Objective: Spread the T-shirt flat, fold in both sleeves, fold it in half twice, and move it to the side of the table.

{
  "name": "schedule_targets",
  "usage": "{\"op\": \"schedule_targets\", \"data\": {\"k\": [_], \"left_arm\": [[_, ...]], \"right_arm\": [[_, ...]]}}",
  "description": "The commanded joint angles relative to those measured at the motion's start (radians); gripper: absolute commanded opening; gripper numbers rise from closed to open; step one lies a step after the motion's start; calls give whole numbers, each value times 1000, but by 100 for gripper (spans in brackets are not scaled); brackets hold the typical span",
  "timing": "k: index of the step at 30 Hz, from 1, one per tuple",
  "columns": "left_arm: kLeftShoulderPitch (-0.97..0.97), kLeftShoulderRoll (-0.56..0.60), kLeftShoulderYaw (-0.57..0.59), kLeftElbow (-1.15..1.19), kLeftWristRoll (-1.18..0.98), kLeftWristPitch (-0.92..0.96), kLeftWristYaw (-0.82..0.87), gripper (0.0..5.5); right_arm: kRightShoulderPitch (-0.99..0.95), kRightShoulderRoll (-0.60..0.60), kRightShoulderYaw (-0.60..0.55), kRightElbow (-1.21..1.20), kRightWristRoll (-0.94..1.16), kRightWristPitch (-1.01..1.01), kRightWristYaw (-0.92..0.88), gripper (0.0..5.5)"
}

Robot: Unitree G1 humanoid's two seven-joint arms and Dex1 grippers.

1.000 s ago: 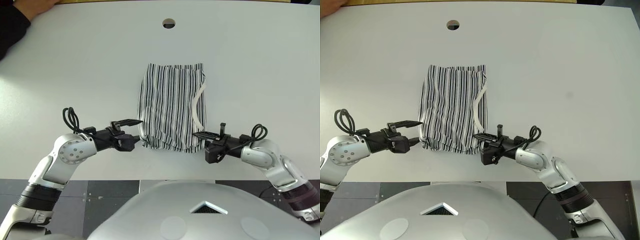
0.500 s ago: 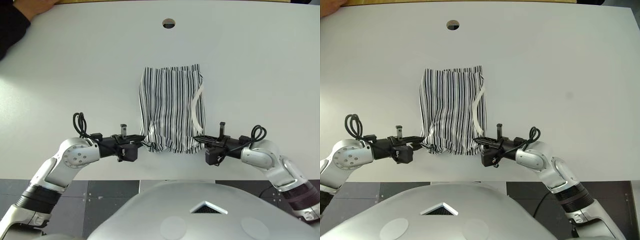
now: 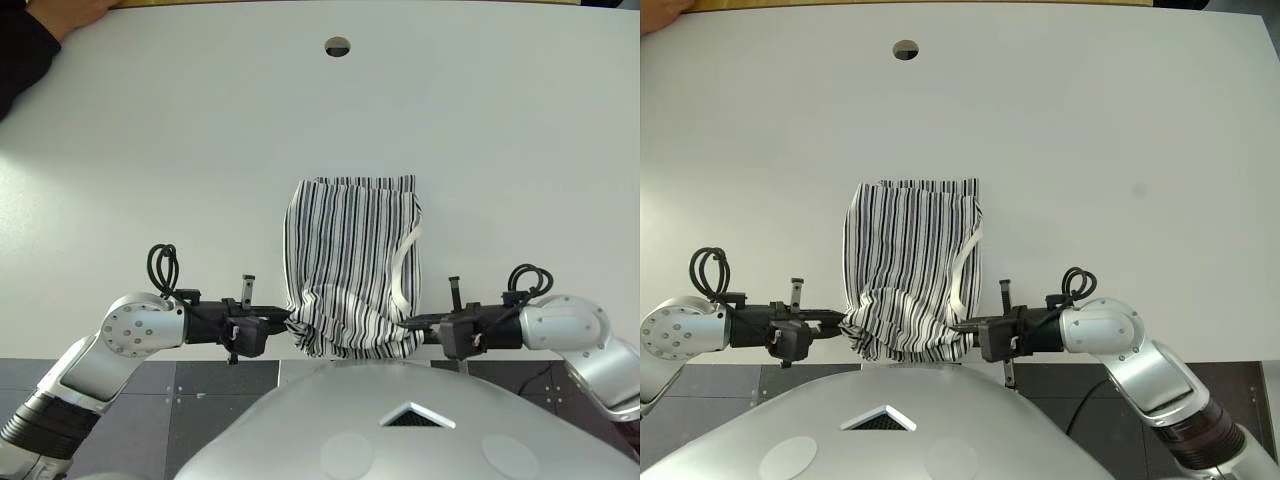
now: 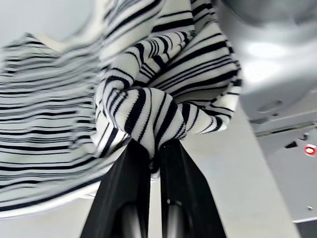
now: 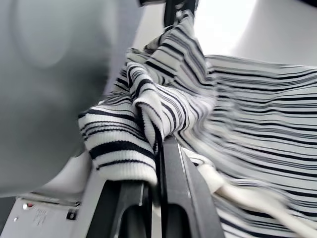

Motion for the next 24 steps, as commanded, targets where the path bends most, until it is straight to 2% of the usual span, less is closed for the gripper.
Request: {"op": "schedule_targets", "data": {"k": [1, 5, 10, 17, 20, 24], "left_arm": [[-84, -50, 56, -22, -9, 137, 55, 10], [-205, -124, 56, 0, -45, 324, 79, 10], [-393, -276, 22, 112, 1, 517, 168, 10], [-553, -432, -15, 275, 39, 679, 236, 10], [-596, -488, -7, 338, 22, 738, 252, 72], [-646, -564, 66, 367, -61, 839, 277, 133]], "right_arm": [[-93, 66, -63, 41, 56, 77, -57, 10], [-150, 111, -75, 83, 63, 127, -88, 10], [-274, 194, -62, 206, 42, 226, -148, 10], [-449, 334, -67, 408, 61, 369, -205, 10], [-504, 386, -75, 542, 55, 414, -234, 69], [-529, 429, -109, 614, 74, 450, -258, 140]]}}
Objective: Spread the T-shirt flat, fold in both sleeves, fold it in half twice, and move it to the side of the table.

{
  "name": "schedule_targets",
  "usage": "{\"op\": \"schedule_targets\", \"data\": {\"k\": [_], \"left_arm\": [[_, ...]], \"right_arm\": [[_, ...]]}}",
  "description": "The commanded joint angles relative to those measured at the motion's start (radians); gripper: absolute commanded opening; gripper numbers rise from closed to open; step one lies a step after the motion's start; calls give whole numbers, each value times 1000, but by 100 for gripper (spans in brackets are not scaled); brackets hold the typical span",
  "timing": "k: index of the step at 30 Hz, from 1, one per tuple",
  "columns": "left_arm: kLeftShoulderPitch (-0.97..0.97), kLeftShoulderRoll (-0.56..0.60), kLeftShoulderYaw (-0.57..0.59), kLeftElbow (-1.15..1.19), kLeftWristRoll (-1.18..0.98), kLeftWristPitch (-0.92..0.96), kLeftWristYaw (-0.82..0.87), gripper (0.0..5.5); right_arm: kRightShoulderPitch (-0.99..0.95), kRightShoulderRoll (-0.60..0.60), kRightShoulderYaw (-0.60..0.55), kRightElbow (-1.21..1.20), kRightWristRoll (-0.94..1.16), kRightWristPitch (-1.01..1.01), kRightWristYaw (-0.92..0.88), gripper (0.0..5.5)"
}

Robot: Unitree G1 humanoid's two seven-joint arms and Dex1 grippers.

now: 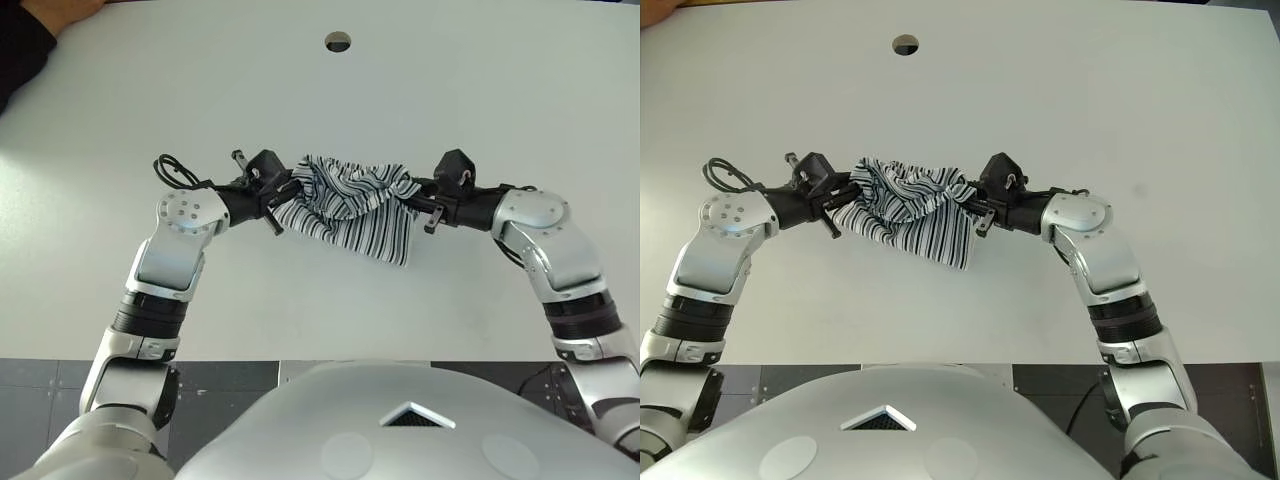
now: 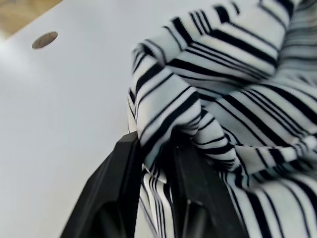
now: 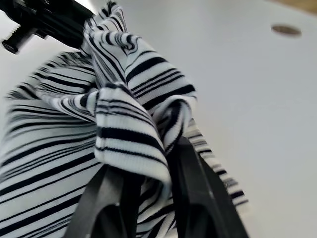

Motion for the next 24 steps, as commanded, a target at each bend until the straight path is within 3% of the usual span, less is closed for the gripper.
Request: {"op": "schedule_targets", "data": {"k": [1, 7, 14, 18, 21, 24], "left_arm": [[-59, -66, 84, 32, -79, 106, 38, 138], [-137, -144, 206, 114, -170, 229, 116, 138], [-190, -171, 264, 229, -154, 217, 210, 138], [-188, -174, 270, 247, -123, 126, 240, 138], [-131, -188, 285, 116, -146, -79, 187, 138], [-51, -188, 241, -15, -165, -183, 102, 102]], "right_arm": [[-37, 33, -47, 58, 10, 33, -28, 166], [-77, 79, -118, 185, -10, 38, -116, 183], [-79, 91, -166, 224, -8, 48, -147, 183], [-60, 78, -167, 205, -43, 6, -170, 183], [-56, 91, -178, 128, -105, -145, -231, 183], [-41, 112, -141, 23, -207, -307, -306, 128]]}}
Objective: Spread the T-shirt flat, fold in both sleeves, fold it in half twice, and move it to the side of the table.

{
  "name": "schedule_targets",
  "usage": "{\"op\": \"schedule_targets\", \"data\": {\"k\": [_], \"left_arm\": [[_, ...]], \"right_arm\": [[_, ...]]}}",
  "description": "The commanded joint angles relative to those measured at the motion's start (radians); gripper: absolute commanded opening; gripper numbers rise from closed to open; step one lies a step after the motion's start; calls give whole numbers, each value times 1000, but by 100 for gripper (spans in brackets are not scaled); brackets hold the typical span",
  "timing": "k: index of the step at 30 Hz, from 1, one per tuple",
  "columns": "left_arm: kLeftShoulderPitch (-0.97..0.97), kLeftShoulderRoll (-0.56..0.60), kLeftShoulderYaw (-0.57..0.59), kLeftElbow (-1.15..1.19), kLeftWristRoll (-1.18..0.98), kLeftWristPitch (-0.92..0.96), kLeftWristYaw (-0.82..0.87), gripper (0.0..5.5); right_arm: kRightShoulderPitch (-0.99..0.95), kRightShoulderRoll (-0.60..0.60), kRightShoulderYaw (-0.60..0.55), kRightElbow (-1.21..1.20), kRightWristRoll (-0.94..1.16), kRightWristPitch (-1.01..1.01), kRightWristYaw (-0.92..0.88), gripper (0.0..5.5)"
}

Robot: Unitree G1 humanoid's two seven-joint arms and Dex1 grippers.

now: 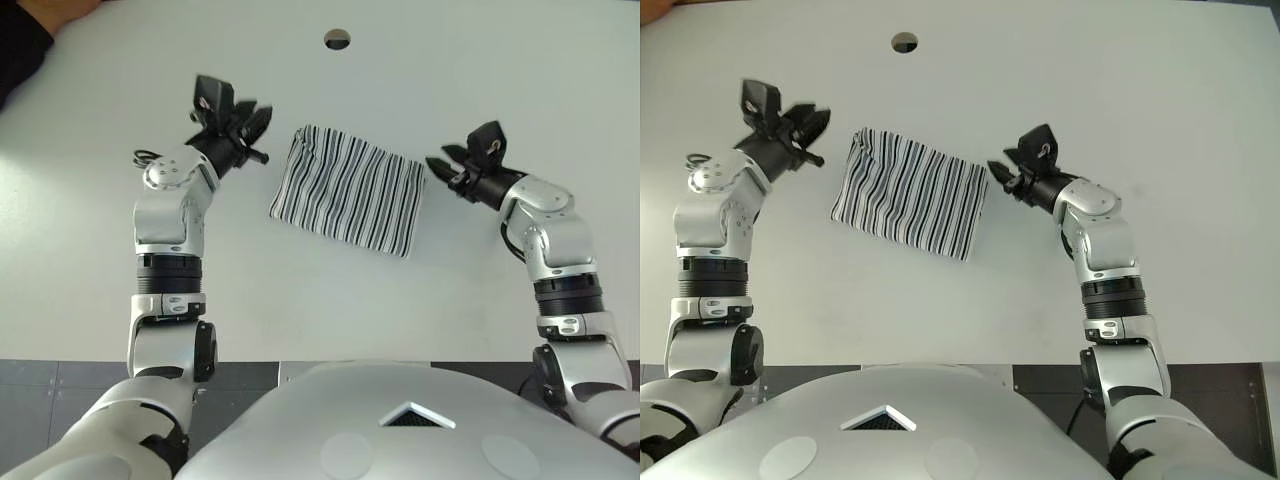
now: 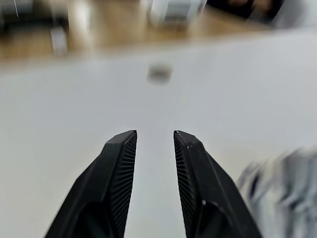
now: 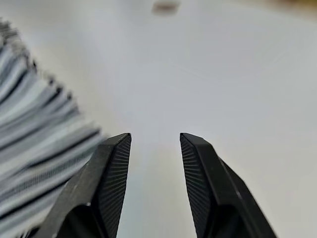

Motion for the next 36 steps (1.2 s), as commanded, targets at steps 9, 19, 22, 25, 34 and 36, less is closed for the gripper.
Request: {"op": "schedule_targets", "data": {"k": [9, 19, 22, 25, 34, 36], "left_arm": [[134, 9, -195, -80, 114, -177, -133, 10], [43, -8, -284, 231, 362, -253, 12, 10], [8, -25, -258, 297, 367, -259, 61, 10], [-13, -39, -231, 329, 350, -269, 86, 10], [-35, -45, -112, 319, 260, -300, 105, 10], [-18, -49, -70, 282, 207, -312, 92, 10]], "right_arm": [[81, 94, 201, -234, -281, -309, -153, 12], [152, 39, 348, -71, -429, -299, -98, 12], [146, -8, 365, -14, -521, -304, -111, 12], [155, -50, 363, 40, -591, -287, -130, 12], [125, -67, 311, 28, -613, -293, -163, 12], [112, -57, 302, -7, -624, -297, -181, 12]]}}
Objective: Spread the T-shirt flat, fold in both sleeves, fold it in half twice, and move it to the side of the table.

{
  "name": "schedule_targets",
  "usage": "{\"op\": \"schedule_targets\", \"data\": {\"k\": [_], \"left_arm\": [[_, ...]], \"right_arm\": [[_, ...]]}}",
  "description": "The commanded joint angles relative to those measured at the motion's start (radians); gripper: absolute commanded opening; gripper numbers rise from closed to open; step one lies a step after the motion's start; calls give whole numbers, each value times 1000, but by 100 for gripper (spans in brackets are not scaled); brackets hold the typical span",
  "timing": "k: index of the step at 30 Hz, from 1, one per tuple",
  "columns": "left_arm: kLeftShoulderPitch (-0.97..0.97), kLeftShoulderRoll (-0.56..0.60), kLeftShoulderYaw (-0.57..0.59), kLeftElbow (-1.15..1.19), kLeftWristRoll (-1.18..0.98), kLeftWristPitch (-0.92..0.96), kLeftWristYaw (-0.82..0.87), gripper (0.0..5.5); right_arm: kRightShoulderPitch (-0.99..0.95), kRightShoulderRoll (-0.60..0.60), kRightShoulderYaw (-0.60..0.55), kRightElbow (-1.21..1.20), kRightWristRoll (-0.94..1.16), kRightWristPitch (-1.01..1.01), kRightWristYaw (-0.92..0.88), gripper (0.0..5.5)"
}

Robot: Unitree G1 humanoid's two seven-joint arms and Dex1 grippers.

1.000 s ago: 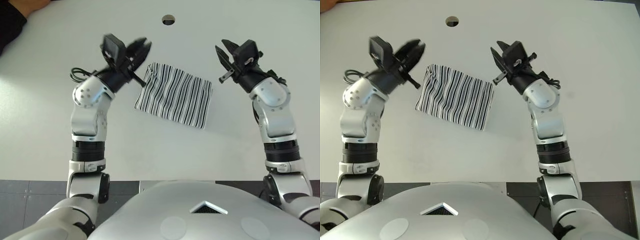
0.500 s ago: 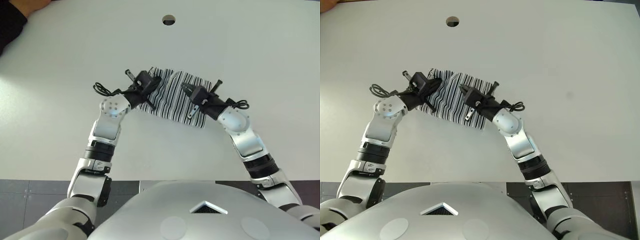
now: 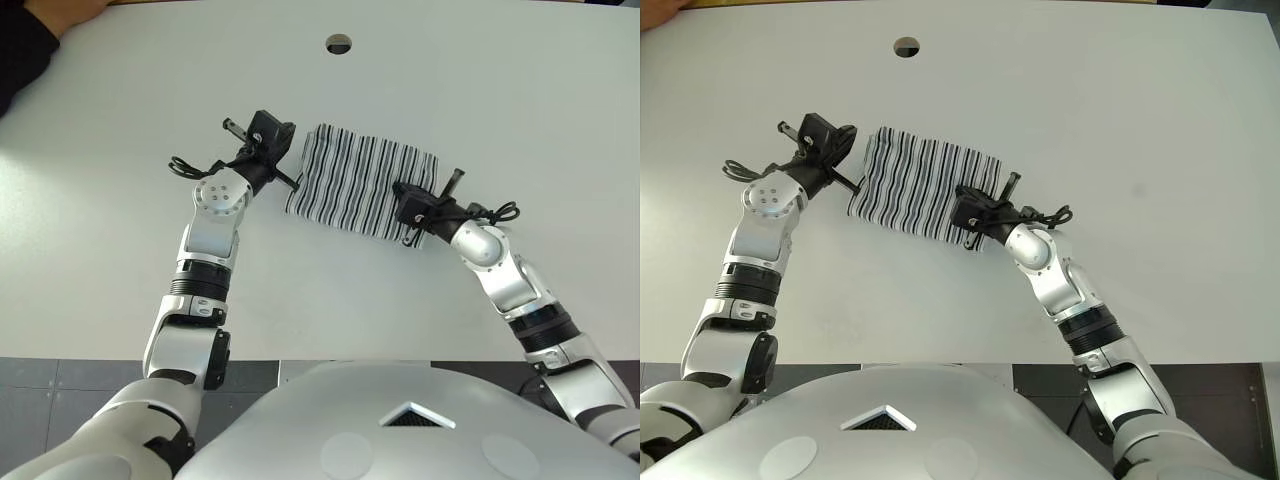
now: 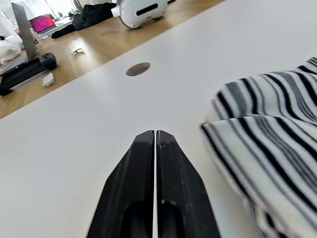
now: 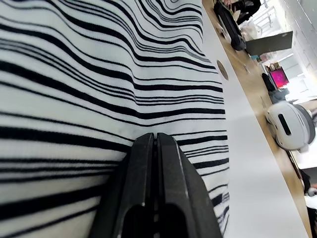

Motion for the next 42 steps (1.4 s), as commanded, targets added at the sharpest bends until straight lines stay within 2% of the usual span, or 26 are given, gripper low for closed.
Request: {"op": "schedule_targets", "data": {"k": [1, 5, 7, 11, 15, 19, 23, 26, 30, 35, 40, 42], "left_arm": [[21, 2, 80, -75, -91, -34, -16, 10], [87, 8, 133, -142, -152, -58, -28, 10], [109, 1, 150, -151, -178, -67, -34, 10], [133, -12, 149, -153, -185, -77, -36, 10], [147, -25, 154, -168, -200, -78, -35, 10], [153, -28, 152, -187, -203, -71, -33, 10], [150, -27, 155, -199, -209, -62, -32, 10], [148, -26, 159, -200, -208, -61, -27, 10], [151, -24, 170, -209, -218, -53, -27, 10], [148, -17, 173, -220, -227, -43, -34, 10], [156, -10, 168, -218, -225, -40, -42, 10], [190, -10, 167, -233, -236, -18, -52, 10]], "right_arm": [[-13, 1, -27, -56, -37, 33, -23, 12], [-61, 70, -28, -213, -48, 81, -18, 12], [-110, 120, -10, -197, -52, 99, -18, 12], [-193, 196, 26, -51, -55, 91, -33, 12], [-277, 270, 76, 229, -80, 40, -98, 12], [-279, 283, 136, 389, -127, -5, -143, 12], [-243, 205, 138, 380, -142, 6, -102, 12], [-176, 60, 106, 301, -148, 23, -32, 12], [-55, -157, 24, 186, -143, 48, 47, 12], [1, -307, -87, 202, -123, 50, 45, 12], [-16, -319, -125, 267, -127, 17, -28, 12], [-50, -283, -131, 245, -131, -140, -176, 12]]}}
